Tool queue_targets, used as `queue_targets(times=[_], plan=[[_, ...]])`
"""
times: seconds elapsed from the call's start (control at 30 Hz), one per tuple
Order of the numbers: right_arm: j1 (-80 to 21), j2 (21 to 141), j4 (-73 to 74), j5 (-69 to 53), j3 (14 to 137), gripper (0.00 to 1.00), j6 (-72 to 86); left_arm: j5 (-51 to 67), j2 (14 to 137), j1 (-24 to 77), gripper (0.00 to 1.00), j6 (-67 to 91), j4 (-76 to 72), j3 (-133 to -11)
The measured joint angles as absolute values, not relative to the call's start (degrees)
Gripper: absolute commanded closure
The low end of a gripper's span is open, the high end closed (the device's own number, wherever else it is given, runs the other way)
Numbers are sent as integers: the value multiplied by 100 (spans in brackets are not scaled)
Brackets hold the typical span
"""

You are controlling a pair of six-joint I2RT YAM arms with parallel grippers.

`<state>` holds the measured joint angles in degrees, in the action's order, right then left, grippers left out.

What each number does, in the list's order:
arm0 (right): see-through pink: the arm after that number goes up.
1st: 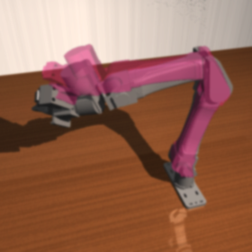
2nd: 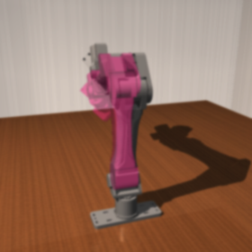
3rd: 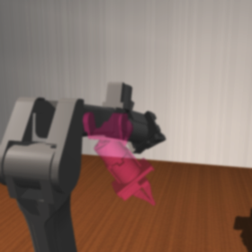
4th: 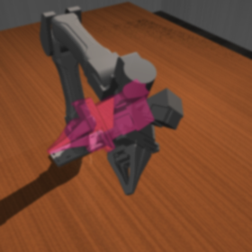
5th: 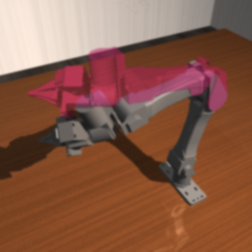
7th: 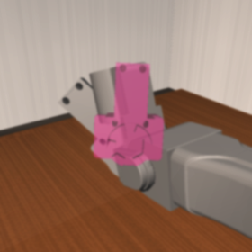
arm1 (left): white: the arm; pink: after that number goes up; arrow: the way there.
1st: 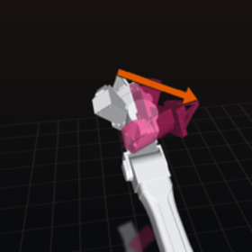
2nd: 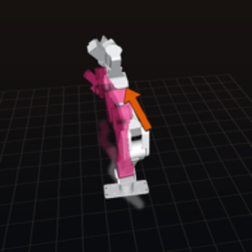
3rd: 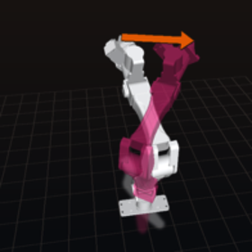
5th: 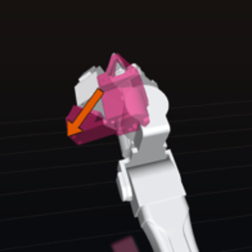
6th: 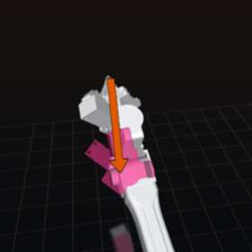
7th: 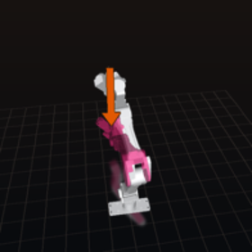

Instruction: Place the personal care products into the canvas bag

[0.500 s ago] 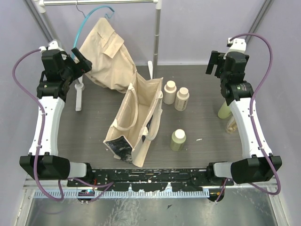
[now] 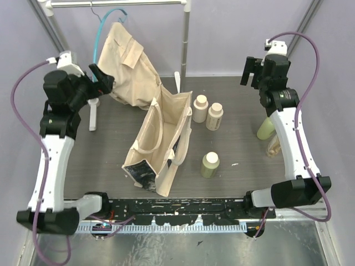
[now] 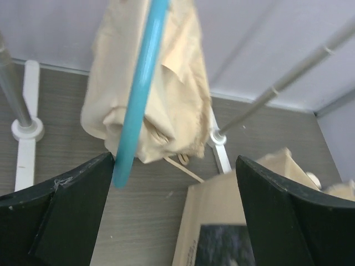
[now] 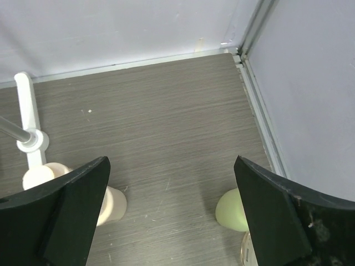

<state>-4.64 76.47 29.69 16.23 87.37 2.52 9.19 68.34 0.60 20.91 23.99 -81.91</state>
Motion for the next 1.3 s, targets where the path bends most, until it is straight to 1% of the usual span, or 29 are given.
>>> queue_targets(times=[0.13,0.2,0.33,0.47,0.63,0.77,1.03,1.13,1.3], plan=[[-799,8195,3546,1780,9555,0,292,211,6027,1162,2,1820,2646,-7872],[-1090,8396,3756,1876,9736,0,316,60,5804,1691,2,1754,2838,-7861],[-1588,8678,4104,1850,9793,0,486,-178,5911,2283,2,1686,3581,-8388],[-1699,8864,4268,1734,9793,0,674,-386,6246,2663,2,1614,4348,-8840],[-1699,8967,4375,1667,9793,0,856,-670,6517,2941,2,1520,5107,-8654],[-1712,9045,4556,1525,9793,0,978,-860,6906,3089,2,1457,5441,-8453],[-1791,9166,4678,1059,9701,0,1079,-506,7120,3173,0,1389,5312,-8195],[-1793,9231,4685,976,9653,0,1076,-432,7120,3173,2,1354,5264,-8200],[-1796,9461,4683,895,9644,0,1072,-482,7107,3177,2,1267,5301,-8394]])
